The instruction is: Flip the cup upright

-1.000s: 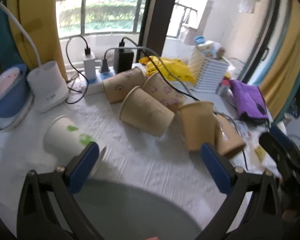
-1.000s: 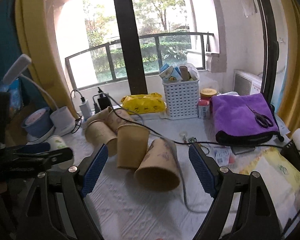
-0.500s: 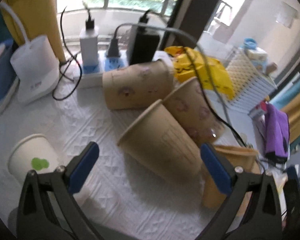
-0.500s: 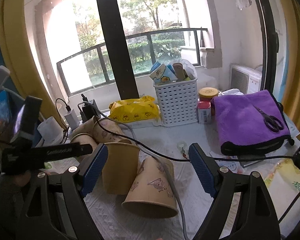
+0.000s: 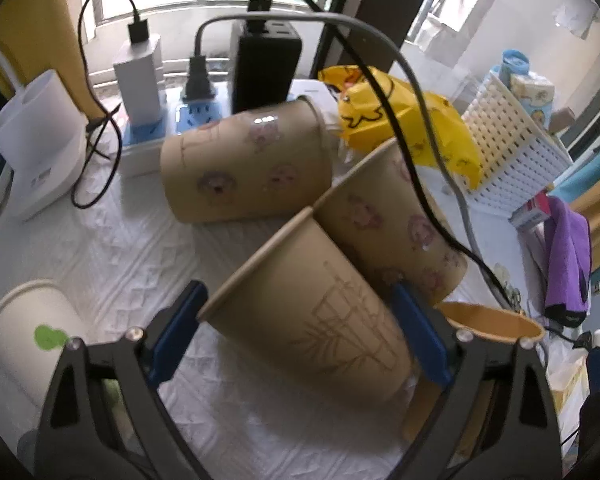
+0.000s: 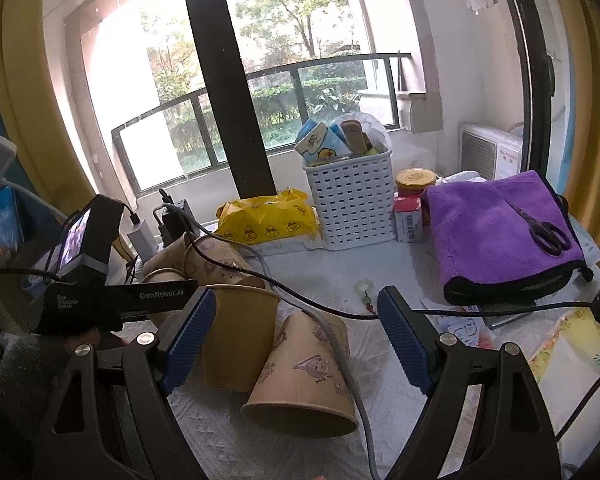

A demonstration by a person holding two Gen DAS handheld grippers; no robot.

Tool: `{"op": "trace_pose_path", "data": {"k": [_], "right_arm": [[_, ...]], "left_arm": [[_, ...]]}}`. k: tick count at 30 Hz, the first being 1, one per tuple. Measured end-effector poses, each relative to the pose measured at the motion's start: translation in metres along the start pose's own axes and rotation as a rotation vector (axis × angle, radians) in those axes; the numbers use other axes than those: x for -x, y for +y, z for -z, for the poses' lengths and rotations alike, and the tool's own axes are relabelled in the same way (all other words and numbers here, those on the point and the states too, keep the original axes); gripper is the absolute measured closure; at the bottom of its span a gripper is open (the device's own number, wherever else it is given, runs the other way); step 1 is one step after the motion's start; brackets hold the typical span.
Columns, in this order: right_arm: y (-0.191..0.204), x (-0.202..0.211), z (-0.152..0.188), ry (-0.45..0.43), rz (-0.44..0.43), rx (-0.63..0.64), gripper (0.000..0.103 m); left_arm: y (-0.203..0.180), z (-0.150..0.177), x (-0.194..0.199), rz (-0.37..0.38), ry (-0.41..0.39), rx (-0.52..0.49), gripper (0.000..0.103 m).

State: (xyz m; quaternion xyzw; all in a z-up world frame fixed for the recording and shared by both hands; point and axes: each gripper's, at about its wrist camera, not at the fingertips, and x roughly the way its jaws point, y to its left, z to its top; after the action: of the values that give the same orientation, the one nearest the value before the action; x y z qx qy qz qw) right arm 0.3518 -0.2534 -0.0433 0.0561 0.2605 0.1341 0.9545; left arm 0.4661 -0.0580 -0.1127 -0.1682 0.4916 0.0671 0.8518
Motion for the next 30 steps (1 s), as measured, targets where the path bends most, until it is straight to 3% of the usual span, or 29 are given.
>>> {"op": "trace_pose_path", "data": {"k": [18, 30], "right_arm": [[0.018, 0.031, 0.002, -0.023, -0.027, 0.001, 0.018], [0.038, 0.061, 0.01, -0.017, -0.038, 0.037, 0.018]], "left_arm": [[-0.003, 0.023, 0.043, 0.072, -0.03, -0.092, 0.02], [0.009, 0.061, 0.115, 0.141, -0.094, -0.156, 0.02]]}}
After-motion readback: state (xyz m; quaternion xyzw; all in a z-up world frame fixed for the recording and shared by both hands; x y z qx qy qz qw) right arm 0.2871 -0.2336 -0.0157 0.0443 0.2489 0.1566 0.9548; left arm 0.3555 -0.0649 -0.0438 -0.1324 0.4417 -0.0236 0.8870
